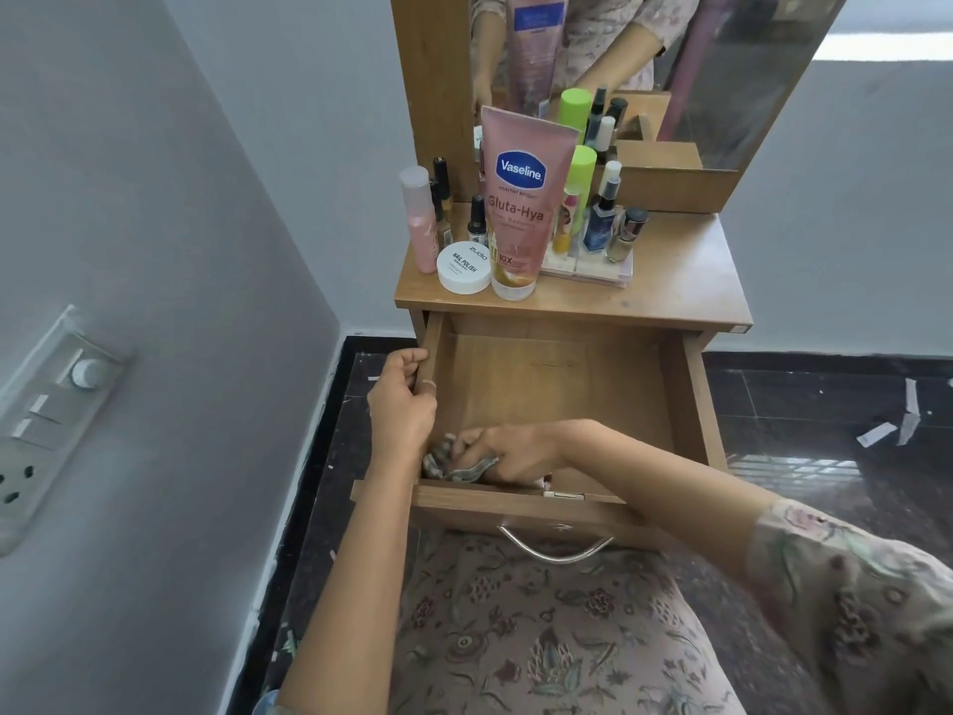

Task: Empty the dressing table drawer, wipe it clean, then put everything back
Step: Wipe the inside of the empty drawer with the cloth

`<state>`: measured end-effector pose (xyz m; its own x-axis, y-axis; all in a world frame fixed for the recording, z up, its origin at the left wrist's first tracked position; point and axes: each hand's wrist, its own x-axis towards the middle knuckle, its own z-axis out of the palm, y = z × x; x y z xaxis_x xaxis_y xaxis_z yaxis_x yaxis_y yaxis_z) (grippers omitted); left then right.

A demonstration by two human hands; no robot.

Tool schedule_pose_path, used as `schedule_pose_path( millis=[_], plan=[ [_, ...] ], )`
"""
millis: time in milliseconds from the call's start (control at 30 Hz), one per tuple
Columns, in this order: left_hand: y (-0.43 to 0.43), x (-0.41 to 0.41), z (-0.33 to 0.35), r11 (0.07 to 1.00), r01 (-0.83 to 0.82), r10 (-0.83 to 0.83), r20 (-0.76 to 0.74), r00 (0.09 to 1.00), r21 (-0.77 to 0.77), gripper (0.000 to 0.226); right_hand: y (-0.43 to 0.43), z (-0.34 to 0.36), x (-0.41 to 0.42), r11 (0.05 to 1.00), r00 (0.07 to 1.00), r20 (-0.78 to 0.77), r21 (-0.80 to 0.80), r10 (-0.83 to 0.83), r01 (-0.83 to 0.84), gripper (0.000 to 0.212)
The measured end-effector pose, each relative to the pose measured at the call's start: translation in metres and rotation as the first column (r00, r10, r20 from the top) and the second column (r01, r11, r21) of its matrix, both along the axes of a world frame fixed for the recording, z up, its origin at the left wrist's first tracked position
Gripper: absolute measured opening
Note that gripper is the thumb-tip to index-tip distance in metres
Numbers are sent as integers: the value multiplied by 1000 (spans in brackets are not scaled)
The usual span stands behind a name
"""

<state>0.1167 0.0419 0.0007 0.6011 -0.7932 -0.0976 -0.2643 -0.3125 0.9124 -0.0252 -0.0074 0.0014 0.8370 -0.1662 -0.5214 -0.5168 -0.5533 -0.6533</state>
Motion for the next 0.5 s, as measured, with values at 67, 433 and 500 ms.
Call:
schedule_pose_path(
  millis=[67,433,500],
  plan=[
    [1,1,0,1000,4,-4,-3,1000,-4,35,-4,8,2,999,999,-45,30,17,-15,52],
    [18,14,28,969,-108,136,119,983,-220,29,-46,60,-61,997,944,-323,-47,-70,58,42],
    [28,19,30,972,-122,156,165,974,-199,25,-42,66,-59,924,923,-30,-2,-383,383,46]
  ],
)
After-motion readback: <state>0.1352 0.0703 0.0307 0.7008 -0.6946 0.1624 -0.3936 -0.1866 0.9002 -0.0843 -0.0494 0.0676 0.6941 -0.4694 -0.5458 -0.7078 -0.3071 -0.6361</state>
